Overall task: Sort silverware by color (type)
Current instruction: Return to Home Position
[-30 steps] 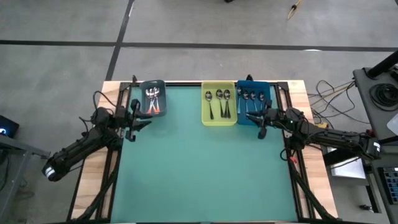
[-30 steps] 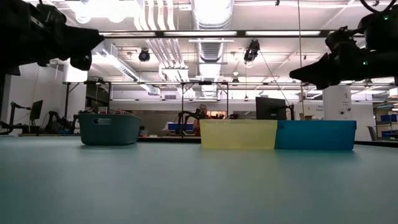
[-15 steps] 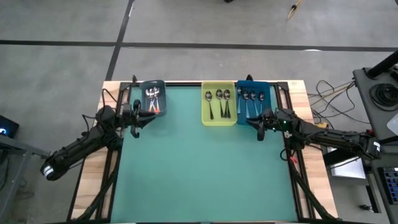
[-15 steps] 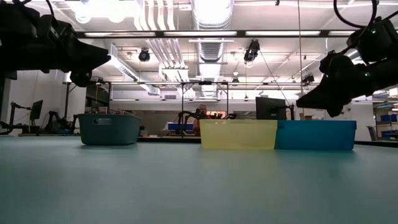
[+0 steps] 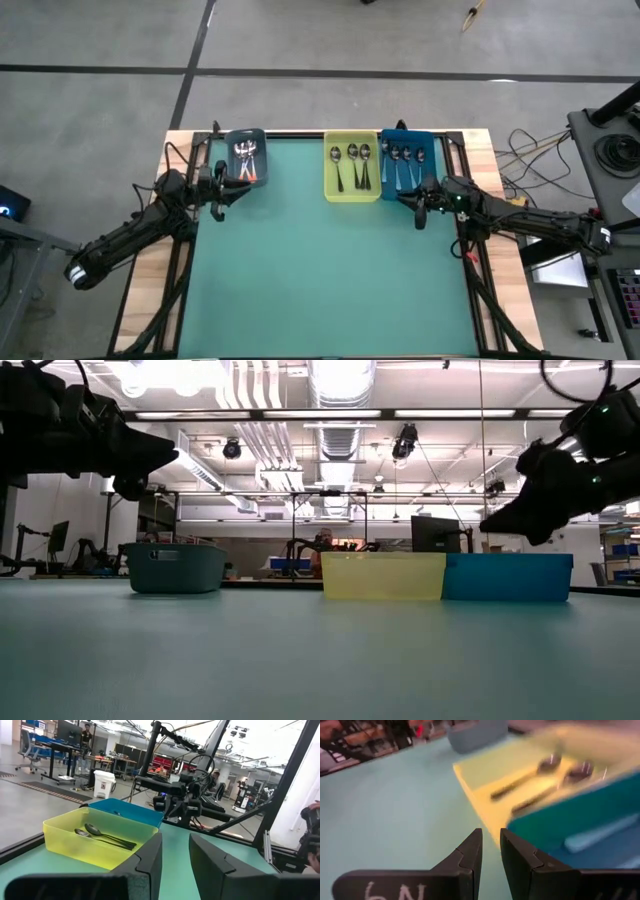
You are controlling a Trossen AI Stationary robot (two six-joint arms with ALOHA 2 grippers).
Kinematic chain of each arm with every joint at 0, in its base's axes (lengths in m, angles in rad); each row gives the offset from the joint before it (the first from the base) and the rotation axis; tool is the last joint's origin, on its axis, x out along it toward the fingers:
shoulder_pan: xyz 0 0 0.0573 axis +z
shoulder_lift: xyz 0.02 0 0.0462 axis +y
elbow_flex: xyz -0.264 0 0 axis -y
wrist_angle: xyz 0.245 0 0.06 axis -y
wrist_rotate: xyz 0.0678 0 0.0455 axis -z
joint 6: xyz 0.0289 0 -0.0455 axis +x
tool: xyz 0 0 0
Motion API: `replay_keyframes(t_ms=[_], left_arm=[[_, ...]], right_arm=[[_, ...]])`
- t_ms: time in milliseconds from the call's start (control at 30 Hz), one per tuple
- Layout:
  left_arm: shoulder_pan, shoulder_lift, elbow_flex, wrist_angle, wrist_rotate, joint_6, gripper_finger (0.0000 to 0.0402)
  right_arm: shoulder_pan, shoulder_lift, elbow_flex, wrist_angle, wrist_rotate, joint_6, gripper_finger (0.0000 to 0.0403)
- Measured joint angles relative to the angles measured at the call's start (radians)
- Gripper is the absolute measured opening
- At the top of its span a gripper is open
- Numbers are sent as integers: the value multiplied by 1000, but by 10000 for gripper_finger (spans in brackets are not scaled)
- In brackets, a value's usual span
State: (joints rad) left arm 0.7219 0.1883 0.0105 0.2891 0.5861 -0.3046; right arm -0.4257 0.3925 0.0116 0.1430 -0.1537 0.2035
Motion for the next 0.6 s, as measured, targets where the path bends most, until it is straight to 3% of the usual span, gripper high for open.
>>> replay_keyframes(t_ms=[133, 233, 600], left_arm=[[0, 1, 1, 2, 0, 0, 79], [0, 2, 1, 2, 0, 0, 79], [0, 2, 2, 1, 0, 0, 79]], right_arm=[[47, -140, 0, -81, 18, -100, 59], [124, -224, -1, -121, 101, -189, 59], [267, -304, -1, -84, 351, -360, 59]])
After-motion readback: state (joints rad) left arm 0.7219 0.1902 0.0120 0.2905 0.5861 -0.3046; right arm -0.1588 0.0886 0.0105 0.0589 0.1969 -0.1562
